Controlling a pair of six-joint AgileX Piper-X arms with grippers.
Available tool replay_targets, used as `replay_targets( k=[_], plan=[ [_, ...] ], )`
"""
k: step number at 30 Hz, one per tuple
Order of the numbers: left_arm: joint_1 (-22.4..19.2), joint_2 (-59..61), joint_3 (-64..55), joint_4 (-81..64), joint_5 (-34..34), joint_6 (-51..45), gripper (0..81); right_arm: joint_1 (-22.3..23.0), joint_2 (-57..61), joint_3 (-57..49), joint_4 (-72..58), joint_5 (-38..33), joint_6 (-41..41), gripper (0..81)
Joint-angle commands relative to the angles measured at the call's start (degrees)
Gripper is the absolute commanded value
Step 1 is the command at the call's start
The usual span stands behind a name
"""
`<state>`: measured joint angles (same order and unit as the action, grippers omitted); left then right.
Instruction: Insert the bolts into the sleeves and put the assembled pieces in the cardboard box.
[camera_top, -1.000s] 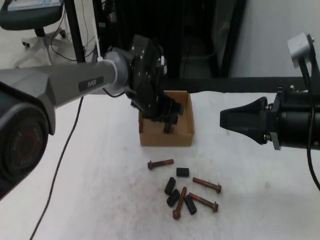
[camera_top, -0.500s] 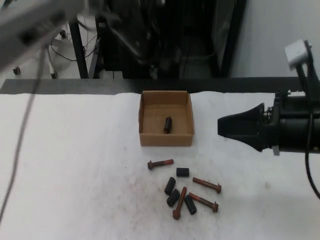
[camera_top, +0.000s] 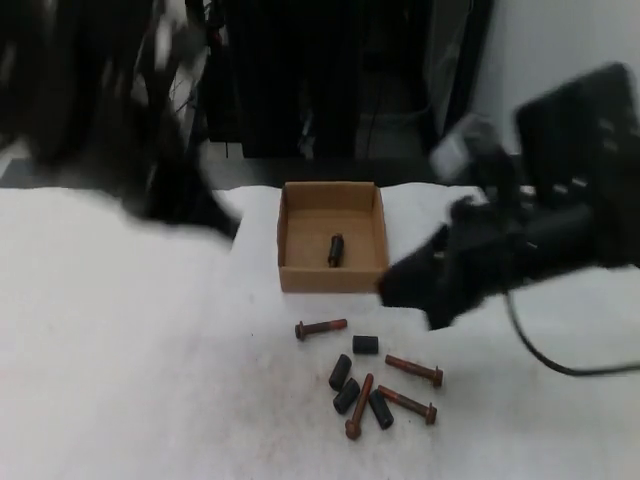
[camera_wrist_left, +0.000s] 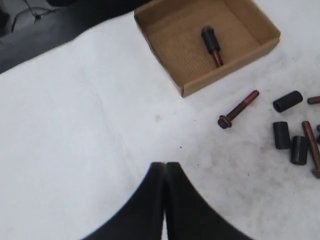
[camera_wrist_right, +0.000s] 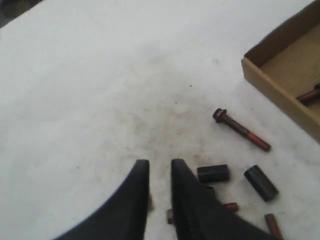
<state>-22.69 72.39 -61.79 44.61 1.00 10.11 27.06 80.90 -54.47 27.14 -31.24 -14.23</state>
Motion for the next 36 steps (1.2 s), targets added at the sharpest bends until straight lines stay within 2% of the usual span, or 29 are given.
replay_targets(
  k=[1,7,10,17,27,36],
  plan=[
    [1.6,-10.2,13.7,-8.5,-0.5,-3.9,0.1,3.2,4.5,-4.6,2.6,7.3,-5.7,33.3],
    [5.1,-17.8,21.7,-11.0,-0.5,-6.6,0.1,8.7,13.5,-11.9,5.2,14.5,-20.1,33.5],
    [6.6,-19.8,23.1,-10.9,-0.5,-6.5,0.1,10.3,18.2,-14.6,5.2,17.3,-24.7,33.3],
    [8.5,-20.8,23.6,-7.4,-0.5,-1.4,0.1,10.5,26.4,-19.0,6.2,20.5,-30.3,33.3],
    [8.5,-20.8,23.6,-5.2,-0.5,-1.5,0.1,10.3,32.5,-22.0,6.1,24.4,-35.4,33.3],
    [8.5,-20.8,23.6,-2.9,-0.5,-1.5,0.1,9.7,35.5,-25.4,4.3,25.0,-36.0,31.1]
  ],
)
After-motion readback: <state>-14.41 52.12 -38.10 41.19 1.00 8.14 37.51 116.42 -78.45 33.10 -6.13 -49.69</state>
